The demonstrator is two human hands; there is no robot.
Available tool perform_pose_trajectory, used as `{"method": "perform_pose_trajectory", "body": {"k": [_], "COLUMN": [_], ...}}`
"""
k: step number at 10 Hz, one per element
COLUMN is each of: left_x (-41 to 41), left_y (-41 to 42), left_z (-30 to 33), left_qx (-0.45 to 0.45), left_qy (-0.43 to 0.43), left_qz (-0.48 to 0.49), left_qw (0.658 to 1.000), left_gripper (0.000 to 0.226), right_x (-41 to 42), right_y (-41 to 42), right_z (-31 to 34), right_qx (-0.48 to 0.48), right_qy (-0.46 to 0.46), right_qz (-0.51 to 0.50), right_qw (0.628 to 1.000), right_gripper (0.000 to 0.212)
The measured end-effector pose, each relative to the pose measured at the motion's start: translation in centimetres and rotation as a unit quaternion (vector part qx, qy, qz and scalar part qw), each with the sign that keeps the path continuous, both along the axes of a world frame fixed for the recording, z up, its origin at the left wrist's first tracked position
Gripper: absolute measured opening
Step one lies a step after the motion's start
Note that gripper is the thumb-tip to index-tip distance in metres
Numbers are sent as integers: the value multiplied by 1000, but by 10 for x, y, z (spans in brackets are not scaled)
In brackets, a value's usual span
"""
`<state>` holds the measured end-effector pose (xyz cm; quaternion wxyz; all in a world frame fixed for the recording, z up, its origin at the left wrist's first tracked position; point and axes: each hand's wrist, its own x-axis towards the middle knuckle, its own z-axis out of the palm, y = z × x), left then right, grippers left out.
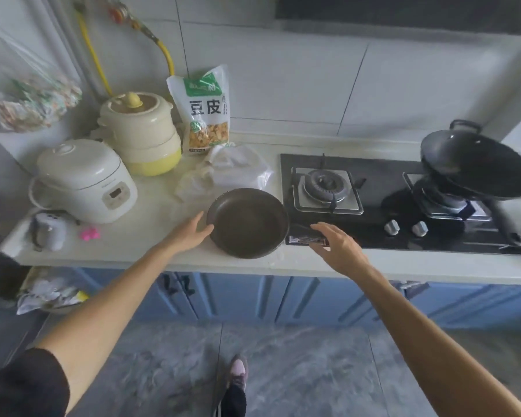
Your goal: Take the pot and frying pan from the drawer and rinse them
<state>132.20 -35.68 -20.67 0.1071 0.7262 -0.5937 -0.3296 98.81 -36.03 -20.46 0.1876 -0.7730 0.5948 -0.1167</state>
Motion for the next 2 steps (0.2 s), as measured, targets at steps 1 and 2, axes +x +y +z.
{"method": "perform_pose_trajectory", "body": {"k": [1, 2], "left_x": [-11, -27], "left_y": [57, 111], "left_z": [54, 113], "left_qx": [-68, -178], "left_qy": [-10, -23], "left_qz": [2, -7], "left_qw": [998, 984], "left_gripper": [66, 60], "right_x": [-19, -31], "right_y": [48, 90], "right_z": [48, 94], "right_qx": [2, -34], "right_qy": [-12, -29], "right_qz": [-7, -6], "right_qw": [1000, 999], "right_gripper": [47, 47]}}
